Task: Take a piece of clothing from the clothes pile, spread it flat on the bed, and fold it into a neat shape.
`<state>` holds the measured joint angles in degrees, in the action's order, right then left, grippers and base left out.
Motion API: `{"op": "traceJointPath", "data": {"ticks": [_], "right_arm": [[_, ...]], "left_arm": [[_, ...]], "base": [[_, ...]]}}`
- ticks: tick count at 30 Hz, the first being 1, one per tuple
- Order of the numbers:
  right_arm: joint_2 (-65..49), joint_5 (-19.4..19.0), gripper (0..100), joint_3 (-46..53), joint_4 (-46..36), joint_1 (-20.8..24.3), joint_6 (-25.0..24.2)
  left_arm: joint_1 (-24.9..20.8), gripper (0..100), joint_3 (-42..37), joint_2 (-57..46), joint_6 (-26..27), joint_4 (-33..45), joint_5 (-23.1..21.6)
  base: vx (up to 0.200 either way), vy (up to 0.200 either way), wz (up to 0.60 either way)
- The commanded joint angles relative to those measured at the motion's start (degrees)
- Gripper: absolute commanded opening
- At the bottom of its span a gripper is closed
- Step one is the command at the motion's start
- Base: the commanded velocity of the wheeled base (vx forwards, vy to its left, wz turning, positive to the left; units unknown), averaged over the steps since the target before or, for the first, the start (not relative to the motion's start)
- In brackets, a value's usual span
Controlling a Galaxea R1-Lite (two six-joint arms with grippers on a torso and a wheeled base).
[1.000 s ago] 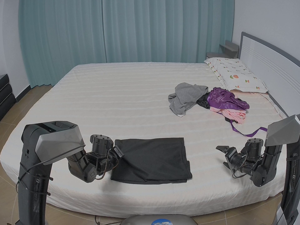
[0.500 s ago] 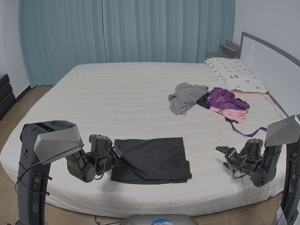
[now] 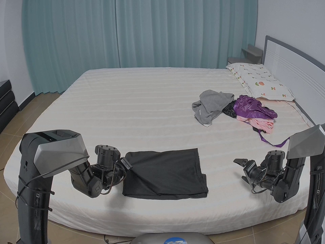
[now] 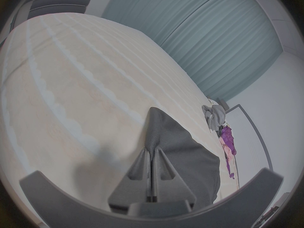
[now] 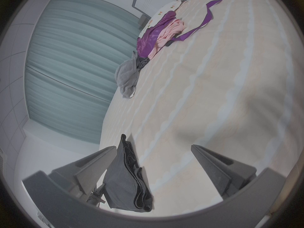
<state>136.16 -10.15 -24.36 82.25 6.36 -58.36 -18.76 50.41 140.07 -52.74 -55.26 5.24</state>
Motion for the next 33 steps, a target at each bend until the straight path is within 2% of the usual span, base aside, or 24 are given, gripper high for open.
{"op": "traceJointPath", "data": {"ticks": [1, 33], "right_arm": [[0.1, 0.0, 100, 0.1, 0.0, 0.2, 0.0], [0.1, 0.0, 100, 0.1, 0.0, 0.3, 0.0]], "left_arm": [[0.3, 0, -0.1, -0.3, -0.2, 0.0, 0.0], [2.6, 0, -0.2, -1.0, -2.3, 0.5, -0.1]], "base": [[0.0, 0.2, 0.0], [0.0, 0.2, 0.0]]}}
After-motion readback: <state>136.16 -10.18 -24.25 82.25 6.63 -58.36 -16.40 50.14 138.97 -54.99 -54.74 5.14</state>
